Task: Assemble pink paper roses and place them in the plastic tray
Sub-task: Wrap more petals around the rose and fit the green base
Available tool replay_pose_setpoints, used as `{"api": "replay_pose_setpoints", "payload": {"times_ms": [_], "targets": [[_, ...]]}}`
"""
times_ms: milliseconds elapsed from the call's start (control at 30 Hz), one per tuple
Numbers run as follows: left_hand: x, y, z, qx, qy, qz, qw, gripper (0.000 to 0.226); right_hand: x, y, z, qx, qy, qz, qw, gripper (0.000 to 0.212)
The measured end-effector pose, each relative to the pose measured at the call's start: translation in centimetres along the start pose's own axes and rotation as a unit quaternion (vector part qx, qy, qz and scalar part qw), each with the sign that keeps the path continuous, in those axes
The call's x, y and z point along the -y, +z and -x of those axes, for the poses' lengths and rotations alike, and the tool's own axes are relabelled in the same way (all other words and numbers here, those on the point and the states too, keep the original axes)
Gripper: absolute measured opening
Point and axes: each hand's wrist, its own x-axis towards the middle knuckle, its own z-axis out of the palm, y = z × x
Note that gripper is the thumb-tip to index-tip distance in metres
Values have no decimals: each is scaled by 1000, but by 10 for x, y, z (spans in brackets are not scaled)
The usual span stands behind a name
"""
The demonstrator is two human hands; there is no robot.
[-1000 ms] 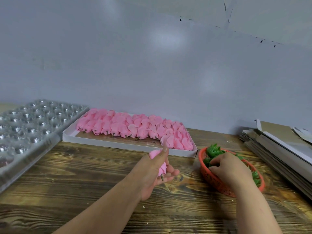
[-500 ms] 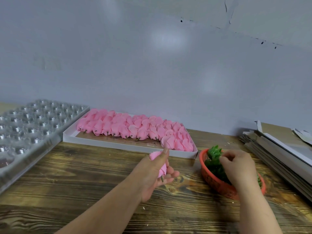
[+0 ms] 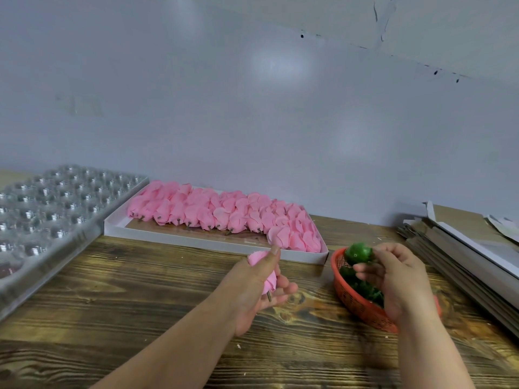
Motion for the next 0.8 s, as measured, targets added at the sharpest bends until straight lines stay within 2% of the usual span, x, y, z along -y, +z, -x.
{"api": "replay_pose_setpoints", "payload": {"times_ms": [133, 233, 367, 500, 633, 700, 800], "targets": [[0, 0, 0, -6, 1, 10, 1000, 41, -4, 4, -1, 75, -10, -32, 997, 10], [-2, 0, -1, -26, -3, 50, 998, 40, -10, 15, 5, 128, -67, 46, 988, 27], [-6, -1, -3, -70, -1, 107, 992, 32, -14, 30, 17, 298, -114, 143, 937, 41], [-8, -2, -5, -94, 15, 123, 988, 35, -12, 37, 28, 413, -70, 181, 890, 27], [-9, 1, -6, -106, 19, 124, 986, 37, -17, 52, 43, 451, -86, 215, 862, 9], [-9, 1, -5, -107, 17, 124, 986, 39, -20, 59, 49, 446, -109, 229, 858, 21], [-11, 0, -5, -113, 15, 136, 984, 39, -22, 66, 53, 434, -152, 236, 856, 19]]}}
